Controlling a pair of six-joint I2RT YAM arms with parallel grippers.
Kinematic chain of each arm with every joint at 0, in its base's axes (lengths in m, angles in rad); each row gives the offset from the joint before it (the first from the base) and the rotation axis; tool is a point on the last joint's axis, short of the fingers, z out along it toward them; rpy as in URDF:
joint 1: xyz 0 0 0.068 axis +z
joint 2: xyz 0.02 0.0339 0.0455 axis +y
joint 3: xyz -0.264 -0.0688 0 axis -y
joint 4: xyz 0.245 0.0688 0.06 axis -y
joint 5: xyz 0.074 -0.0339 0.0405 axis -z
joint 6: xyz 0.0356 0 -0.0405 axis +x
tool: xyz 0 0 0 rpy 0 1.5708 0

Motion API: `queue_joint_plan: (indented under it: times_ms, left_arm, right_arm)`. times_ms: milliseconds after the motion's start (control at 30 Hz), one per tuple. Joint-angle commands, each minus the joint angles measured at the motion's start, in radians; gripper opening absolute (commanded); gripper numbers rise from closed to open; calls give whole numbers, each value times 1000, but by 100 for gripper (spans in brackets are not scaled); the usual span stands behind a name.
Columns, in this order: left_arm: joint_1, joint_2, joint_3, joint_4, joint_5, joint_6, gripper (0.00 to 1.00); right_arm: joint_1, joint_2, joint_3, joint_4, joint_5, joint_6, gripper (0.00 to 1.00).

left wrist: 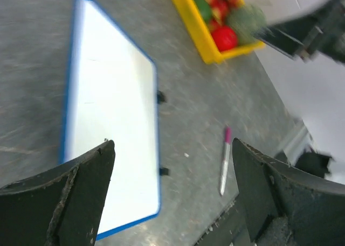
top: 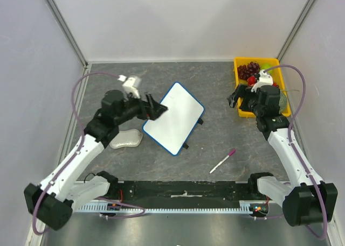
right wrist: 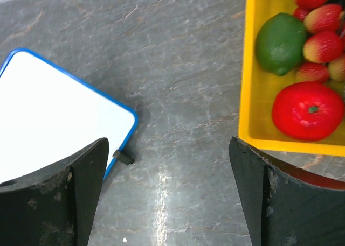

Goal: Write a sentence on the whiteboard
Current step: Pick up the whiteboard marker at the center of the board.

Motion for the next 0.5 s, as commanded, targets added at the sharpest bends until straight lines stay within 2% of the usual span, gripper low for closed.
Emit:
queue_joint_plan:
  times_ms: [0, 267, 400, 467]
  left_arm:
    - [-285, 125, 157, -112, -185, 116, 93]
    - [-716, 479, 281, -84, -418, 95, 92]
    - [-869, 644, 317, -55, -495, 82, 86]
    - [-923, 714, 326, -39, -529, 81, 78]
  right_arm:
    - [35, -26, -8, -48, -67, -4, 98]
    - [47, -66, -64, -146, -26, -37, 98]
    - [49, -90, -84, -176, 7, -41, 98]
    - [50, -95, -90, -186, 7, -44, 98]
